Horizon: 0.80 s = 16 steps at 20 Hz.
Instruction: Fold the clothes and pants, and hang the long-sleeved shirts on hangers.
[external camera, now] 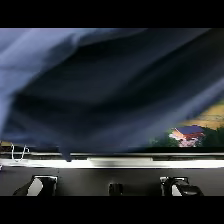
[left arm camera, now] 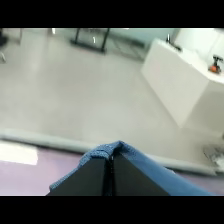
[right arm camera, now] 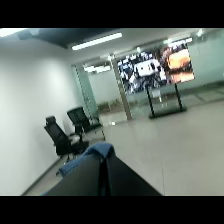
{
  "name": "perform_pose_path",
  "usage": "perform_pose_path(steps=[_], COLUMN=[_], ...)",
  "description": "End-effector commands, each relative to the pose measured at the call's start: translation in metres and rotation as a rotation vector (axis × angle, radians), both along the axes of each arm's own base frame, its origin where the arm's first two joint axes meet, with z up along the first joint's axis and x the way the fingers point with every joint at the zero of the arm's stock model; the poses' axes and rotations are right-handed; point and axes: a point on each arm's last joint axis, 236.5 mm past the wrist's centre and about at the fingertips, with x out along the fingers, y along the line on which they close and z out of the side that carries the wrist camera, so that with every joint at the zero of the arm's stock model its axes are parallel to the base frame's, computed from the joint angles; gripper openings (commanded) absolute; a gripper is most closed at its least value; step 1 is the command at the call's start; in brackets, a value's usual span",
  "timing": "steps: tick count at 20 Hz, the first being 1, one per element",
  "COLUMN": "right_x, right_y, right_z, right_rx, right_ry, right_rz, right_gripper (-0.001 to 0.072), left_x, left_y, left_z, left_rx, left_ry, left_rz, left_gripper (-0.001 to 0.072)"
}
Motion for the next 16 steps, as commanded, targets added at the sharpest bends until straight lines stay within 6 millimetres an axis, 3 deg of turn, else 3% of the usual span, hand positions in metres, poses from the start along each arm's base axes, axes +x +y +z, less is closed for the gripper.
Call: perform_pose_path(steps=[1,4,6,9,10,12,13,14,16], right_x=[0.093,0.182,0.225,0.273,0.284,0.299,0.308,0.319,0.345], right_y=[-0.001,-0.003,-0.004,-0.006,-0.006,-0.006,-0.005,-0.004,-0.001], right_z=[-0.097,-0.243,-0.338,-0.465,-0.506,-0.570,-0.591,-0.607,-0.617], right_rx=[0.042,0.089,0.114,0.182,0.202,0.278,0.300,0.332,0.428], right_ry=[0.372,0.840,1.085,1.337,1.402,1.490,1.494,1.481,1.402], right_rz=[0.041,0.082,0.106,0.117,0.118,0.103,0.104,0.102,0.098], right_gripper=[0.0028,0.0029,0.0029,0.0029,0.0029,0.0029,0.0029,0.0029,0.0029], left_x=[0.042,0.098,0.137,0.199,0.217,0.247,0.257,0.264,0.279], left_y=[0.004,0.010,0.007,-0.013,-0.020,-0.030,-0.034,-0.037,-0.043], left_z=[-0.094,-0.220,-0.307,-0.423,-0.453,-0.507,-0.531,-0.550,-0.574], left_rx=[-0.125,-0.141,-0.094,-0.079,-0.094,-0.118,-0.123,-0.123,-0.134], left_ry=[0.327,0.681,0.854,0.993,1.019,1.056,1.081,1.108,1.134], left_rz=[-0.130,-0.158,-0.137,-0.139,-0.142,-0.138,-0.140,-0.147,-0.159], left_gripper=[0.0018,0.0018,0.0018,0.0018,0.0018,0.0018,0.0019,0.0018,0.0019])
